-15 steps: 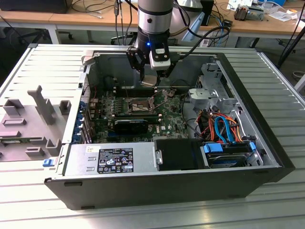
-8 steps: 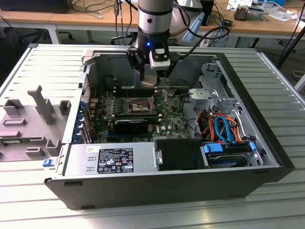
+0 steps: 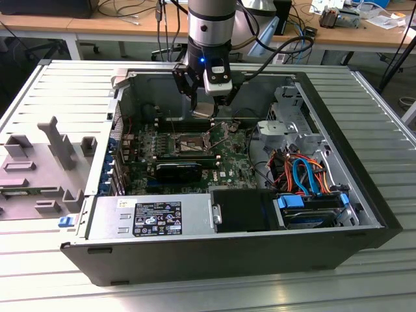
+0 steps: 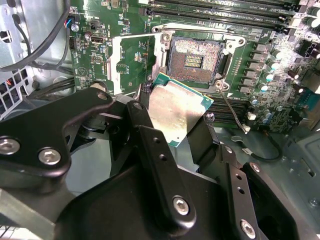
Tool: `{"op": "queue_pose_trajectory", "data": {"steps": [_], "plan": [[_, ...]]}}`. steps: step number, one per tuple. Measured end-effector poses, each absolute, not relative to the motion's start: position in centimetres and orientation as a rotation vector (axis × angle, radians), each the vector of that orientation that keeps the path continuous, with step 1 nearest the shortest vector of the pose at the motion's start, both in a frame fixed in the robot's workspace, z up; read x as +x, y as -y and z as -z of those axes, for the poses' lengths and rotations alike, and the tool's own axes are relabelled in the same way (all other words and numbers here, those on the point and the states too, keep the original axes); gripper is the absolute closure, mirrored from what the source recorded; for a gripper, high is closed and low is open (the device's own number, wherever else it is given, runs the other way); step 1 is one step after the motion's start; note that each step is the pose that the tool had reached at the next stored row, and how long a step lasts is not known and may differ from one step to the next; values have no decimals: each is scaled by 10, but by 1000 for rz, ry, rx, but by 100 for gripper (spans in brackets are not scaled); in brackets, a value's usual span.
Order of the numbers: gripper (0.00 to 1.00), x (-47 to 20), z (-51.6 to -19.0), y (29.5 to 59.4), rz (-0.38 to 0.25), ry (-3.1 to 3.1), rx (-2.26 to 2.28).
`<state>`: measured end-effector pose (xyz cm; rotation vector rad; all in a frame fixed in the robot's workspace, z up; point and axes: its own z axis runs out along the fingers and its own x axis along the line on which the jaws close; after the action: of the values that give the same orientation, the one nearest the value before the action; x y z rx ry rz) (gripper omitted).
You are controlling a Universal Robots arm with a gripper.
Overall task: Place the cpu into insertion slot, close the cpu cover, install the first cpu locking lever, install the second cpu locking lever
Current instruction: 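Place the cpu into insertion slot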
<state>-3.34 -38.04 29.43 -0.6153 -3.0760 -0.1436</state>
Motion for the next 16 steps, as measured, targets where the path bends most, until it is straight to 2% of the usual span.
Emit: {"op": "queue_pose_trajectory", "data": {"steps": [16], "plan": [[45, -33, -294, 380, 144, 3073, -630]]}}
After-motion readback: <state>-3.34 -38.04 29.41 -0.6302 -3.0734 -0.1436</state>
